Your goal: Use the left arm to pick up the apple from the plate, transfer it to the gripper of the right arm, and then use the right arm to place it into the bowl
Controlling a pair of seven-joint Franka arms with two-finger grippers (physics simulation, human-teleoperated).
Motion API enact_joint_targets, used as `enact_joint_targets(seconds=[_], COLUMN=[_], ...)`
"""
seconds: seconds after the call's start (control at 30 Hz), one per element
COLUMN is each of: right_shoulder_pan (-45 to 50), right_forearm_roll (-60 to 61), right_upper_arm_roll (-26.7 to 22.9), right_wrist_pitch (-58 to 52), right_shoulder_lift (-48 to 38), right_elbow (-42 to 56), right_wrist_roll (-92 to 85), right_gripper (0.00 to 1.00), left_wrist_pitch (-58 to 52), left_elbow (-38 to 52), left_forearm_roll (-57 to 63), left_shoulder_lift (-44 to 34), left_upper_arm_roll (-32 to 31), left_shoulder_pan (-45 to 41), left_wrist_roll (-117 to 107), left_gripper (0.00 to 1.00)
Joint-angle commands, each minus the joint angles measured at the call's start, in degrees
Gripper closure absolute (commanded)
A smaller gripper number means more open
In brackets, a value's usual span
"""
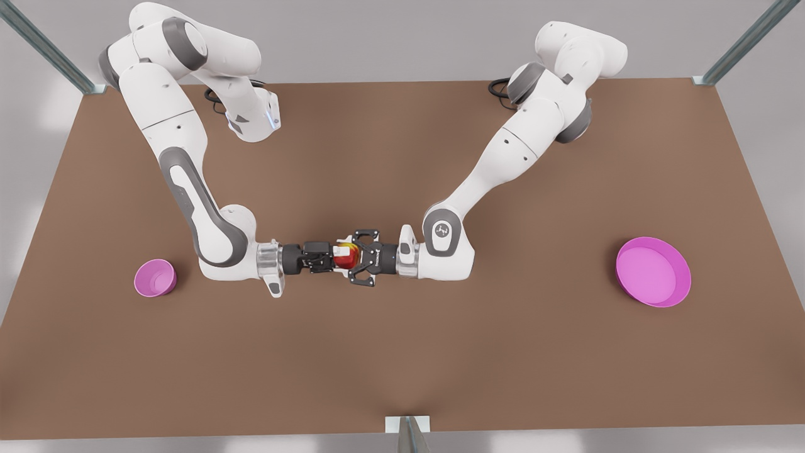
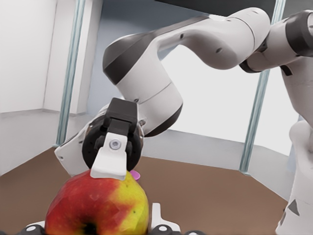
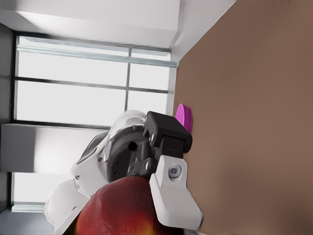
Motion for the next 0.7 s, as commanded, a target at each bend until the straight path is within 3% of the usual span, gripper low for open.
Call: enact_joint_targets(seconds=[0.0, 0.67], right_shoulder_pan=[0.0, -0.6], right_forearm_roll=[-0.2, -0.4], right_upper_arm_roll=[0.0, -0.1], right_wrist_pitch=[0.0, -0.6], right_shoulder_lift=[-0.1, 0.0], right_elbow=[0.0, 0.2], right_wrist_roll=[-1.5, -1.7], right_gripper=[0.33, 0.33], left_wrist_pitch=[-0.3, -8.3], left_elbow=[0.0, -5.6], left_forearm_roll=[0.1, 1.2], left_shoulder_lift=[-0.1, -2.9], left_upper_arm_roll=[0.0, 0.2], left_shoulder_pan=[0.0, 4.9], left_wrist_roll=[0.6, 1.1], left_gripper=[0.17, 0.16])
